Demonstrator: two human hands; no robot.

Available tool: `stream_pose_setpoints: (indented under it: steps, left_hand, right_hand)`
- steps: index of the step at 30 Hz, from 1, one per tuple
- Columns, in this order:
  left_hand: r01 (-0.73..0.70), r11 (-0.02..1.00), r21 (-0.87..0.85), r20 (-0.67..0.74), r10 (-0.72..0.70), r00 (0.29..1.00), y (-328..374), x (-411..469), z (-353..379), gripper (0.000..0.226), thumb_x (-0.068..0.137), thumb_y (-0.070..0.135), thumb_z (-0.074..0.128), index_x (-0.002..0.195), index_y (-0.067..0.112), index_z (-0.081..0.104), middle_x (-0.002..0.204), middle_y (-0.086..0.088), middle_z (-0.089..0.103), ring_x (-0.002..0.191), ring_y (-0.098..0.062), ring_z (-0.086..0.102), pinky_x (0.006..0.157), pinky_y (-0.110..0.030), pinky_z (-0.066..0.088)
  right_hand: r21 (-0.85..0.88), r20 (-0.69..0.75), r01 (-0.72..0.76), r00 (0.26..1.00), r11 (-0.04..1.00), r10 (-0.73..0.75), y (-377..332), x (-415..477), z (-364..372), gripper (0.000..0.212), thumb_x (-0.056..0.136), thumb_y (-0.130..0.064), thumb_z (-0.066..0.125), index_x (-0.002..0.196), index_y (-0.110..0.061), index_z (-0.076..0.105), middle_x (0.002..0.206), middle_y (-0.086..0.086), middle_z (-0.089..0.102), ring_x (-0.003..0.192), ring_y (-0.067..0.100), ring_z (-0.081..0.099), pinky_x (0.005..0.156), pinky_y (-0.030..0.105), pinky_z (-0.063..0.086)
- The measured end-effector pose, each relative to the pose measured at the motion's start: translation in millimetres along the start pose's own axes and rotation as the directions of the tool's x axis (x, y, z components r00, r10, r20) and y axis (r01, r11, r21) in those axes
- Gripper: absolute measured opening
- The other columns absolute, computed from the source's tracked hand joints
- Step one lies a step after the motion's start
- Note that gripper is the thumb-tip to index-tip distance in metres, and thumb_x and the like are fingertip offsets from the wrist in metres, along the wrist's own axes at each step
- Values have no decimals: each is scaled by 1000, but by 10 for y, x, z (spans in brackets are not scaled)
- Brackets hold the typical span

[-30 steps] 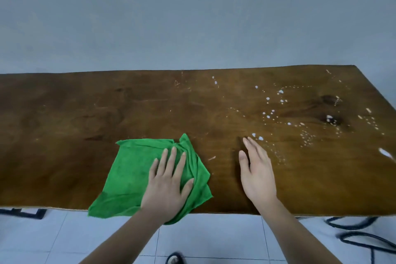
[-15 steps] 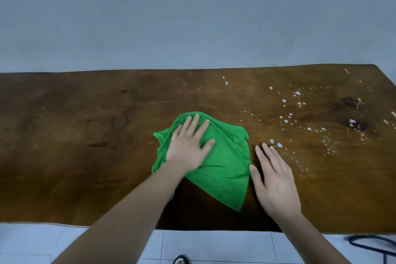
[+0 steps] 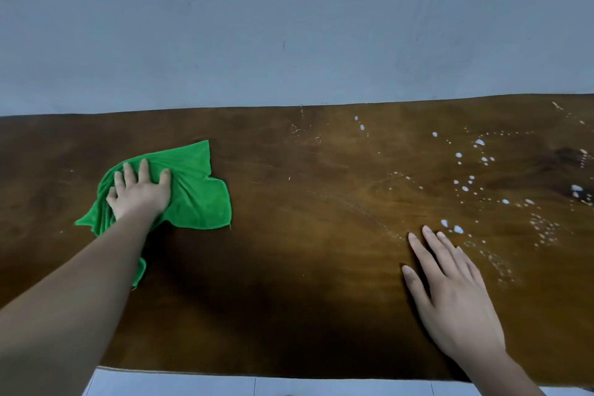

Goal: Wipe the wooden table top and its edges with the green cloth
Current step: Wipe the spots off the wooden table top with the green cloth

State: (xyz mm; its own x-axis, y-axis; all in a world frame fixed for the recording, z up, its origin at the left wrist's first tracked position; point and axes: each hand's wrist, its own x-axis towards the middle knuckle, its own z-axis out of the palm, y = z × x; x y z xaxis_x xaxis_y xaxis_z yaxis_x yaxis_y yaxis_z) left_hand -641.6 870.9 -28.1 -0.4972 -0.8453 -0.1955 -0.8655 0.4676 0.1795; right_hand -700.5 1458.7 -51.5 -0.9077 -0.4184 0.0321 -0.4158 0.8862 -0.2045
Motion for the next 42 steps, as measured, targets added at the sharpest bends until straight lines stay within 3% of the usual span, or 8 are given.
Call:
stream_pose_setpoints:
  steps: [4, 12, 17, 22, 24, 29, 36, 42]
  left_hand:
    - [31, 999, 27, 17, -32, 999, 555, 130, 128, 86, 106, 70, 17, 178, 25, 4, 185, -11, -6, 171, -36, -6, 135, -60, 2]
    - [-401, 907, 128, 56, 397, 916, 2134, -632, 561, 88, 104, 70, 6, 177, 21, -4, 183, -17, -11, 170, -41, -7, 135, -63, 3]
    - [-702, 695, 154, 166, 682, 712, 2405, -1549, 768, 85, 104, 72, 1, 175, 27, -10, 181, -13, -19, 169, -37, -17, 136, -62, 0]
    - [-911, 394, 119, 249, 877, 412, 1625, -2092, 782, 75, 109, 74, 8, 174, 43, -10, 182, 6, -25, 167, -17, -27, 137, -46, -9]
    - [-926, 362, 107, 255, 890, 378, 1260, -1996, 677, 73, 109, 78, 9, 172, 49, -12, 181, 15, -26, 164, -8, -30, 135, -40, -12]
    - [-822, 547, 158, 200, 797, 569, 973, -1087, 425, 76, 102, 86, 2, 170, 54, -13, 181, 16, -22, 167, -10, -23, 138, -50, 2]
    - [-459, 885, 72, 43, 457, 888, 1612, 170, 381, 82, 105, 77, 18, 176, 38, 9, 186, 2, -3, 171, -21, -3, 137, -54, 8]
    - [-406, 910, 83, 63, 402, 913, 2673, -2, 542, 85, 106, 68, 15, 177, 23, 5, 185, -13, -2, 171, -36, -4, 136, -61, 3]
  right_hand:
    - [2, 7, -16, 1000, 1000, 16, -24, 4, -5, 72, 113, -69, 17, 174, -33, 29, 184, -8, 19, 171, 10, 5, 138, 44, 15]
    - [-6, 17, -26, 1000, 1000, 26, -33, 24, -13, 73, 111, -71, 14, 175, -38, 24, 184, -11, 15, 171, 8, 2, 138, 42, 12]
    - [7, 24, -39, 999, 999, 38, -46, 21, -42, 70, 112, -71, 20, 174, -38, 27, 183, -11, 19, 170, 8, 7, 138, 42, 15]
    - [18, 42, -56, 998, 998, 55, -75, 17, -84, 70, 111, -62, 36, 175, -33, 27, 184, -9, 19, 170, 10, 10, 138, 44, 18]
    - [6, 50, -48, 998, 999, 48, -82, 20, -80, 70, 111, -61, 36, 175, -34, 25, 184, -10, 16, 170, 9, 7, 138, 43, 16]
    - [-4, 25, -36, 999, 999, 36, -47, 17, -39, 68, 115, -67, 26, 175, -35, 26, 184, -10, 17, 170, 8, 7, 138, 38, 12]
    - [-16, -26, -28, 999, 999, 27, 7, 29, 67, 70, 112, -66, 29, 173, -31, 35, 182, -7, 27, 169, 14, 19, 136, 32, 7]
    - [-32, -61, -10, 998, 999, 8, 32, 42, 130, 70, 112, -64, 31, 172, -29, 40, 180, -3, 32, 167, 18, 27, 134, 41, 17]
